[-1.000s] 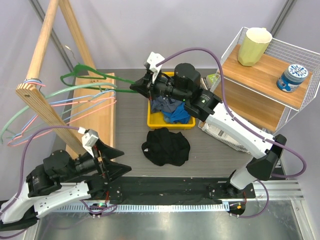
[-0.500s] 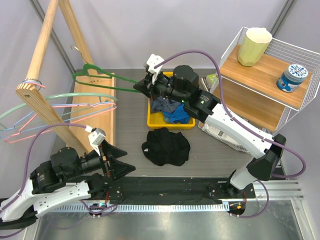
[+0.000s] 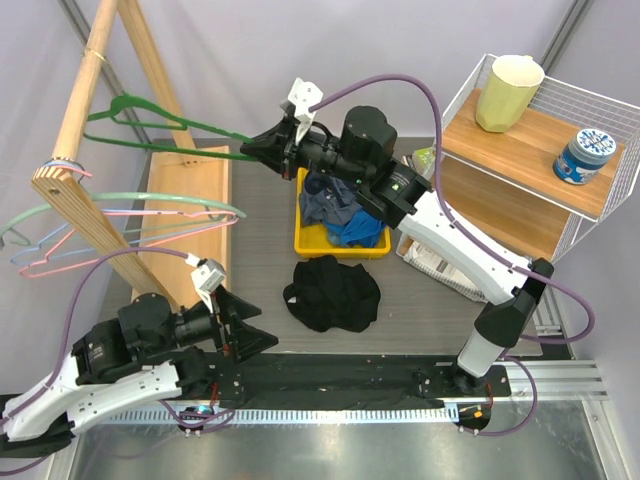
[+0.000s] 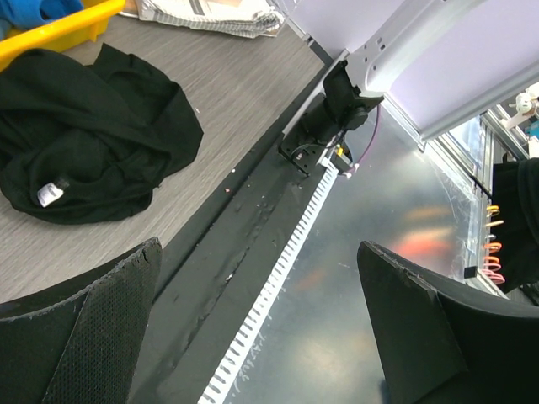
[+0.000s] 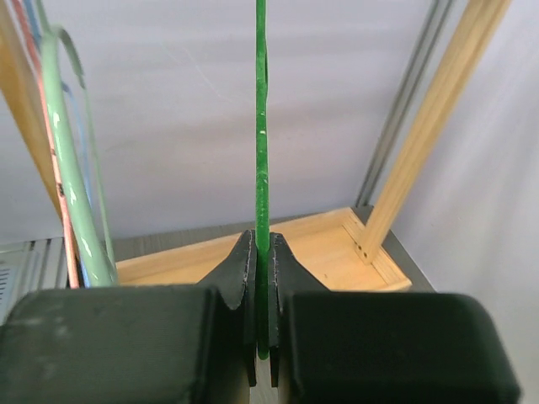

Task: Remove the tank top from the hanger
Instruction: Place the hanger at the clothesline, then pick up the tank top from the center of the board.

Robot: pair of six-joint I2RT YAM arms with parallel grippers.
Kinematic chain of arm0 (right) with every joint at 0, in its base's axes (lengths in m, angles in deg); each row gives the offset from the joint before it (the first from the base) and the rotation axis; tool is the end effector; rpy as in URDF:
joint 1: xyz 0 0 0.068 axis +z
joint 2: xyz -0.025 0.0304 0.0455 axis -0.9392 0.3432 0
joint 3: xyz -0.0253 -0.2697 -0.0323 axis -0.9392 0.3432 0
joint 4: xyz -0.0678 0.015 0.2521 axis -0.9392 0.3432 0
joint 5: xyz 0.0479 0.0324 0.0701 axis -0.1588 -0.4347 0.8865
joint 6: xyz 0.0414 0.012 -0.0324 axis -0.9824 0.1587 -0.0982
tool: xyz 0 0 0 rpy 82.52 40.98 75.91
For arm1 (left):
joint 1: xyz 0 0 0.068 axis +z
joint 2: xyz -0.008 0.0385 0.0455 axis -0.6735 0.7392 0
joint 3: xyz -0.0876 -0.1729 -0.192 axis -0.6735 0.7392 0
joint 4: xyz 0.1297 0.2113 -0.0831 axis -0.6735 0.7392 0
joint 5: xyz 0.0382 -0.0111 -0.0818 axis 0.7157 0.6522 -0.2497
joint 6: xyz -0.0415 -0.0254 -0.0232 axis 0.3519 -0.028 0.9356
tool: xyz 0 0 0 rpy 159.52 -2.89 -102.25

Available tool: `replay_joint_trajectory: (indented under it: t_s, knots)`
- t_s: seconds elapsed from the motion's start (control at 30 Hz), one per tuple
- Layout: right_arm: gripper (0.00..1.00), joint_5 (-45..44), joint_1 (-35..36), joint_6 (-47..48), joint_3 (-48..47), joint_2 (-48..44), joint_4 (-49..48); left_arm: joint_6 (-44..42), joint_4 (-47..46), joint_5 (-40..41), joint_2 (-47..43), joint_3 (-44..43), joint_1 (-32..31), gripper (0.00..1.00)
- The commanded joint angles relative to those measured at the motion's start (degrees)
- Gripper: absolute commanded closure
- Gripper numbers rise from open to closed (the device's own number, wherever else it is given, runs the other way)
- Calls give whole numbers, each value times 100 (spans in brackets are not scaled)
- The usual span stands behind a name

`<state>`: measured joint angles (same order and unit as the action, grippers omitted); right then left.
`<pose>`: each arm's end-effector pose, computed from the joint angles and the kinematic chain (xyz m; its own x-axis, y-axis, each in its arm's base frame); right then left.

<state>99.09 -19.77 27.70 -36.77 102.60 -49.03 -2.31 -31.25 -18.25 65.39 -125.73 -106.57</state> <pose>0.2316 0.2979 0.5078 0.2169 0.1093 -0.9701 -0.9268 0.3352 -0.1695 0.0272 -0.0612 0.3398 -0.6027 -0.0517 -0.7963 0.7064 0.4295 -0.5626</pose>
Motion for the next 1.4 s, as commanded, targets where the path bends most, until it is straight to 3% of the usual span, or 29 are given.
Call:
replay_joint_trajectory:
  t_s: [0.0,0.27,0.57,0.7,0.77,0.9,1.0,1.17,1.37]
  knots:
    - [99,590,118,-200,-478,119,-324,50,-364,-214,24,73,-2,3]
    - [99,968,249,-183,-487,260,98,41,-531,-363,217,258,-2,3]
    - [99,661,241,-130,-109,173,169,94,-698,-574,375,425,-2,3]
    - [72,240,241,-130,5,41,230,191,-1014,-942,638,513,-2,2]
    - [66,64,241,-173,119,-82,344,226,-1198,-1092,753,548,-2,2]
    - [33,-560,241,-297,418,-433,503,252,-1427,-1242,1113,609,-2,1]
    - [21,-1034,241,-340,699,-846,731,252,-1542,-1286,1307,653,-2,0]
    - [12,-1843,241,-542,1472,-1645,1162,270,-1779,-1225,1825,724,-2,0]
    - [9,-2590,232,-1061,2992,-3016,1496,375,-2016,-259,2623,706,-2,0]
